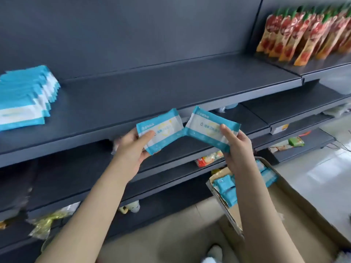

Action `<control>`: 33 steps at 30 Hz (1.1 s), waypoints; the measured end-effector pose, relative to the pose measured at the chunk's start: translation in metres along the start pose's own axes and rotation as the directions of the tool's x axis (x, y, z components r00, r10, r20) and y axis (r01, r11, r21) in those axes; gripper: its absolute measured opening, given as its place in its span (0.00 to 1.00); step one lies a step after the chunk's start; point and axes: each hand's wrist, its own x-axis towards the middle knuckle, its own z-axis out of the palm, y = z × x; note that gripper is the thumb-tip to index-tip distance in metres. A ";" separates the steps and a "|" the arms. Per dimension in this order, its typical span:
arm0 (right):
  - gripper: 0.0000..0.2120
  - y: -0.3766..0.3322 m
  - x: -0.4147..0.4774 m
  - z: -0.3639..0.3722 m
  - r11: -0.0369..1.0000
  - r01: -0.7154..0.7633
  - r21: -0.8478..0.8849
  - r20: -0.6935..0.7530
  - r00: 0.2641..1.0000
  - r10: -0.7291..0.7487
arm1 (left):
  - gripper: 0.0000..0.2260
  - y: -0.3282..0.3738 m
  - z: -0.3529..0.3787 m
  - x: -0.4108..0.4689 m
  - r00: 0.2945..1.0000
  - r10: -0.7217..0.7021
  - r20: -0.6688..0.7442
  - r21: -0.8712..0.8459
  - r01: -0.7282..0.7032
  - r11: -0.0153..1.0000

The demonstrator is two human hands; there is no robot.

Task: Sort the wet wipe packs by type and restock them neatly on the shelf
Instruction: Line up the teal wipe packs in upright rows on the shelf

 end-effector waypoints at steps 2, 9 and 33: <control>0.05 0.013 -0.021 0.046 1.000 -0.013 -0.017 0.031 0.999 0.013 | 0.07 0.022 -0.052 -0.024 0.998 0.041 -0.056 0.031 -0.039 0.999; 0.10 0.057 -0.078 0.178 0.993 -0.030 -0.117 0.175 0.983 0.050 | 0.12 0.076 -0.195 -0.079 0.945 0.200 -0.259 0.123 -0.173 0.977; 0.09 0.139 0.002 0.356 0.922 0.145 -0.358 0.485 0.873 0.050 | 0.13 0.114 -0.356 0.057 0.726 0.606 -0.325 0.798 -0.133 0.588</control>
